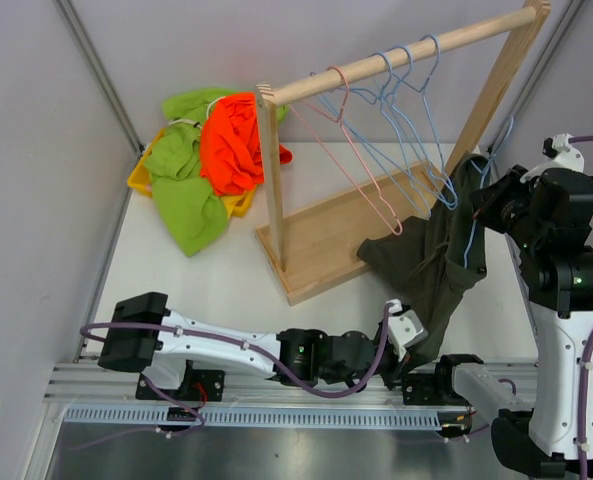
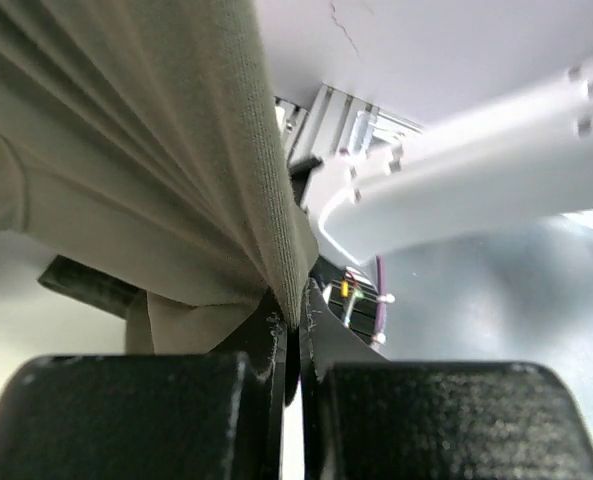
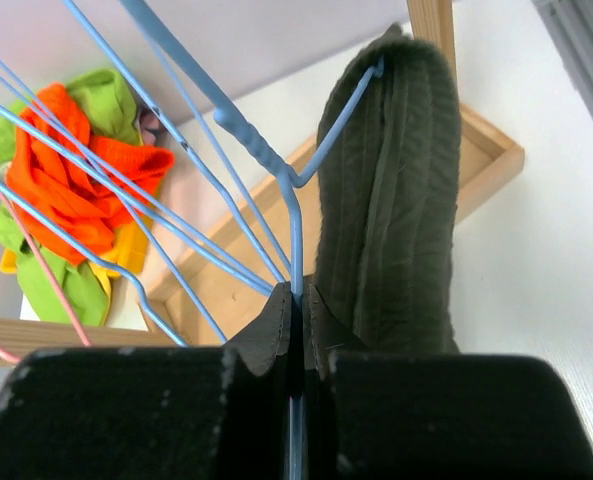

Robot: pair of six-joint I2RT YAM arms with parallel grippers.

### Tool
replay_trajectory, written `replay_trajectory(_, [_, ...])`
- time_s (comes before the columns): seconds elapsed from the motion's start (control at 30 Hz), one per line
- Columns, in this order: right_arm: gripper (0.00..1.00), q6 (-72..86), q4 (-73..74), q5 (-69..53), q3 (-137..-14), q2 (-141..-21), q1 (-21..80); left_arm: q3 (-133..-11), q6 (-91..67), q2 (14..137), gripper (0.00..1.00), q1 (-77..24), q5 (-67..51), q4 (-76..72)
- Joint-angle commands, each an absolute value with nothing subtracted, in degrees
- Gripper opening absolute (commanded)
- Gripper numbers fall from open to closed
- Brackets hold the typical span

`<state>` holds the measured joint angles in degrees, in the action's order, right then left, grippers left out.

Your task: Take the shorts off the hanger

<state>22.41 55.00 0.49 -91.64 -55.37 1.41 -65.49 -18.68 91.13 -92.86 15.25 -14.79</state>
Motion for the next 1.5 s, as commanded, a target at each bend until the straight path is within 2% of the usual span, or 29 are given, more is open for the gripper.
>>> replay_trajectory(0.0, [0.0, 21.9, 41.8, 2.3, -96.7, -56.8, 1.1, -60.6, -23.4, 91.0, 0.0, -97.0, 10.9, -13.0])
replay_trajectory(0.27, [0.0, 20.4, 42.5, 4.1, -97.7, -58.4, 1.3, -66.4, -13.6, 95.4, 0.0, -100.0, 9.8, -10.5])
replay_trajectory(0.43, [0.0, 21.4, 42.6, 2.6, -97.7, -59.4, 1.6, -68.5, -13.9, 97.6, 0.0, -101.7, 10.6, -10.3])
replay_trajectory(0.57, [0.0, 22.2, 44.4, 0.6, -96.3, -58.2, 1.6, -71.8, -13.5, 97.5, 0.0, -101.5, 18.0, -8.2])
replay_trajectory(0.7, [0.0, 23.4, 47.6, -2.0, -92.3, -53.2, 1.7, -79.8, -11.6, 100.0, 0.0, -96.1, 23.5, -1.0])
replay_trajectory(0.87, [0.0, 23.6, 55.7, -6.7, -92.5, -48.4, 1.7, -89.5, -11.5, 105.4, 0.0, -85.4, 21.7, 6.1])
replay_trajectory(1.1, [0.0, 22.5, 60.5, -2.4, -95.1, -46.3, 3.9, -108.1, -10.8, 113.8, 0.0, -74.5, 20.6, 16.2])
replay_trajectory(1.23, [0.0, 20.9, 55.7, -0.1, -97.5, -48.9, 3.9, -100.9, -12.1, 108.1, 0.0, -75.1, 20.5, 12.4])
replay_trajectory(1.27, [0.0, 20.2, 54.6, 1.9, -98.5, -49.9, 3.9, -94.5, -12.7, 104.7, 0.0, -75.5, 20.9, 11.6])
replay_trajectory(1.33, [0.0, 19.4, 51.2, 3.2, -102.5, -53.6, 3.8, -90.2, -15.1, 101.1, 0.0, -77.0, 22.3, 9.7])
replay_trajectory(1.37, [0.0, 19.1, 49.9, 4.3, -104.2, -55.0, 3.8, -83.2, -16.0, 99.3, 0.0, -77.6, 22.8, 9.1])
replay_trajectory(1.47, [0.0, 18.1, 46.9, 5.8, -112.0, -61.3, 3.7, -74.9, -19.6, 93.1, 0.0, -80.5, 24.6, 7.4])
